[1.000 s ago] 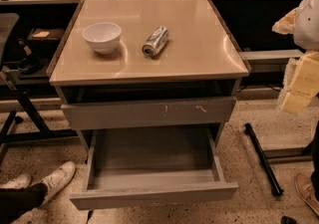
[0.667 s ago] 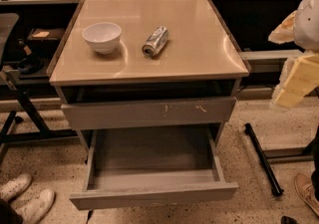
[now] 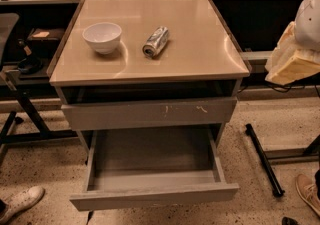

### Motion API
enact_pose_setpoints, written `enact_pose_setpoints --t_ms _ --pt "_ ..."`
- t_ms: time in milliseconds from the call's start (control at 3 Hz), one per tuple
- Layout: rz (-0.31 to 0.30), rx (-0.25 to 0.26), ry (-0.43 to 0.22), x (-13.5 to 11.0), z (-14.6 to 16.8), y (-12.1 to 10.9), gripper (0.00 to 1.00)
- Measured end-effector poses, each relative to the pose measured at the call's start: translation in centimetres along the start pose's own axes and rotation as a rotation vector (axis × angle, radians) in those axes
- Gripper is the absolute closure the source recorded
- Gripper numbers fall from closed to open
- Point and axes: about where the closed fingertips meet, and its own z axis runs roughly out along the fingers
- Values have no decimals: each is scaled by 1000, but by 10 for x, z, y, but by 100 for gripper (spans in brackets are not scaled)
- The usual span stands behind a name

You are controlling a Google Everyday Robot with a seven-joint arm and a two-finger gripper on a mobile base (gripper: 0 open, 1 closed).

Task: Close middle drawer

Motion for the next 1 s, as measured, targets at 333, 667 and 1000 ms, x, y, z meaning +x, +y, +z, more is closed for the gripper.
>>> enact_pose_setpoints --t_ms 333,667,1000 --pt "0 0 0 0 0 0 87" --pt "0 0 0 0 0 0 100" --pt "-1 -9 -8 0 7 7 100"
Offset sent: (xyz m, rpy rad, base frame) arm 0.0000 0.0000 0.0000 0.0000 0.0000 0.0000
